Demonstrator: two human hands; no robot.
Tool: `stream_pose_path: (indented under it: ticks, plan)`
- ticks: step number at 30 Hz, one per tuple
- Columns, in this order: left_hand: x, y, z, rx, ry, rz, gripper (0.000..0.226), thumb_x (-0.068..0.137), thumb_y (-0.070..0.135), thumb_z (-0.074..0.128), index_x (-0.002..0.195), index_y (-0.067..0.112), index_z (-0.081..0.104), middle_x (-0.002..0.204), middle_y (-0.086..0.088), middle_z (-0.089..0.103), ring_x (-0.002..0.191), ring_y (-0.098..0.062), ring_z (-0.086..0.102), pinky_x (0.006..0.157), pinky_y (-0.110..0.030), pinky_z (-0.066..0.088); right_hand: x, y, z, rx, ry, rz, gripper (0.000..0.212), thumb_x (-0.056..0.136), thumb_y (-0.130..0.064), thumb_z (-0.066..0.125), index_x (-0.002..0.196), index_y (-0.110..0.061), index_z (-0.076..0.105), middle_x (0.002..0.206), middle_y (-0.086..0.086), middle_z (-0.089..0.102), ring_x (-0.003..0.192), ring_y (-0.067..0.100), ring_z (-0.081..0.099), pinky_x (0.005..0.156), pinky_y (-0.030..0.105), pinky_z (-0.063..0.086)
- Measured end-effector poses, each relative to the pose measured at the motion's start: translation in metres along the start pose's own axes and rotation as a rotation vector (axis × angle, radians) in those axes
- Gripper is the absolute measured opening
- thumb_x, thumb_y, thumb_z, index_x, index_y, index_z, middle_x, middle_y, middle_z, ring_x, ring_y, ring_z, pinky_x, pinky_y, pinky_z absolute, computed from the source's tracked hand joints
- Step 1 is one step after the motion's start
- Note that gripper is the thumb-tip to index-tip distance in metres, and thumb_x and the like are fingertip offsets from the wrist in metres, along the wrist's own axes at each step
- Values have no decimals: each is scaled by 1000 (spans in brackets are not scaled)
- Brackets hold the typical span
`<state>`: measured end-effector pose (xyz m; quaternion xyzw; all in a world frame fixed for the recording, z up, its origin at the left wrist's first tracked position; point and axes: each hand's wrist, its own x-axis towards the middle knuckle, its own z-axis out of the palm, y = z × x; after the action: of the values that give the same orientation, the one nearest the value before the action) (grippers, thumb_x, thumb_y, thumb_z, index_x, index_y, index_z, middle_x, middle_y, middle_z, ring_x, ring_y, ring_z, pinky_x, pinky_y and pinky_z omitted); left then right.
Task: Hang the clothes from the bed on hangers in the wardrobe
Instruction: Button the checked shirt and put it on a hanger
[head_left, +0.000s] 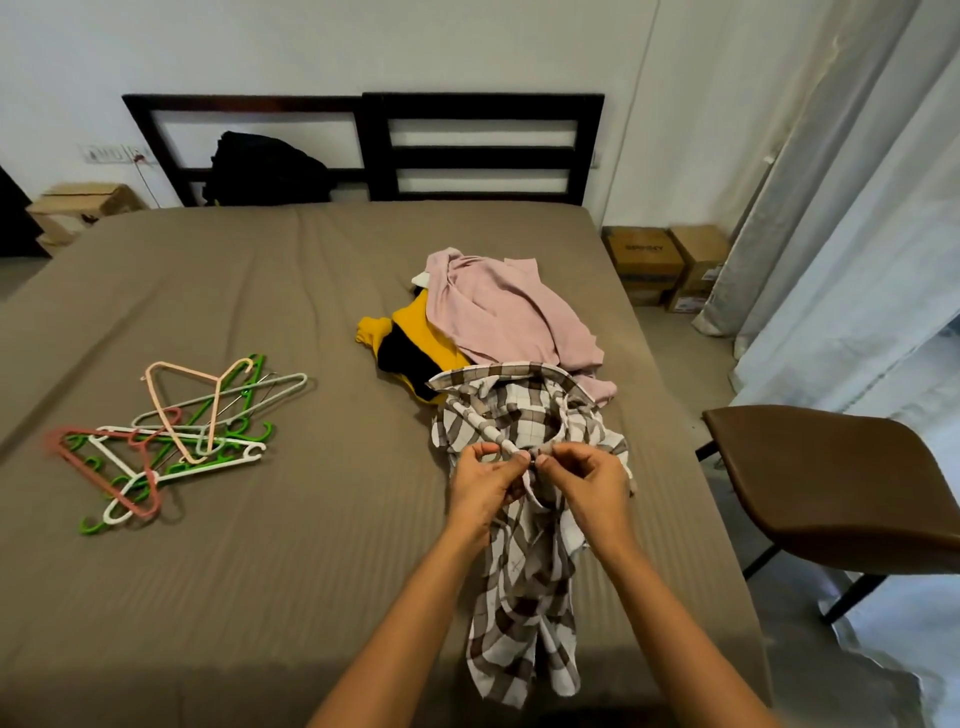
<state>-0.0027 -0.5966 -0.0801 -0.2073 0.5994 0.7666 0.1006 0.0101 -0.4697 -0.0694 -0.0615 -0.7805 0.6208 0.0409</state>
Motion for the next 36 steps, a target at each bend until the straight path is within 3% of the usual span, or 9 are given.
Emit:
stream_pose_path:
  ticks: [4,10,18,21,24,28,31,34,36]
  plan:
    - [-1,-4,-2,21,-36,65,24,85,9,67,98,12,47,70,-3,67,57,-7,63,56,-20,50,1,2,-1,-195,64,3,5,80,-19,74,85,-18,75,74,-8,71,69,1,66,62,15,52]
    - [1,-9,-6,109,-61,126,29,80,15,74,91,14,47,71,-10,68,73,-30,60,72,-47,49,-1,-4,-4,-178,-25,69,6,79,-12,74,81,-17,75,71,-10,71,66,1,66,61,12,49]
    - [-2,-21,3,258,66,299,35,82,19,71,80,15,37,51,9,47,50,-4,42,54,-22,41,0,-6,-5,-266,-44,86,5,79,-21,75,78,-16,75,68,-7,70,64,3,66,59,17,50]
    - [-2,-25,5,342,140,327,34,81,25,73,84,13,41,50,11,51,49,-1,44,55,-24,42,-9,-6,1,-333,39,53,9,80,-26,73,75,-19,72,66,-9,67,61,2,61,52,10,42]
    - [-5,-27,7,360,163,314,35,79,27,74,90,13,44,61,5,59,55,-4,52,54,-21,44,-23,-4,9,-461,89,-37,14,87,-24,66,77,-14,67,65,-6,62,56,5,57,48,14,43]
    - [-3,-28,4,372,104,294,35,80,21,74,85,14,41,57,3,53,51,-7,44,48,-16,37,-27,3,13,-564,98,-86,14,89,-21,61,82,-11,67,68,-1,64,57,8,57,53,20,45]
    - [-1,-25,-3,401,30,288,37,80,19,74,80,15,37,57,4,51,50,-3,42,49,-17,37,-23,2,7,-412,-1,52,16,86,-24,65,74,-14,69,62,-4,65,53,4,56,51,17,44]
    - [-1,-22,-9,403,2,294,38,79,19,74,78,16,37,60,1,50,56,-6,44,52,-18,38,-19,5,2,-113,-36,176,17,82,-16,70,66,-8,69,59,8,65,51,11,55,53,27,44]
    - [-3,-23,-9,403,-2,294,38,79,20,74,77,16,37,60,1,49,57,-8,43,52,-18,37,-21,7,3,-84,-25,190,18,81,-16,70,66,-7,68,57,7,63,51,13,53,53,31,43]
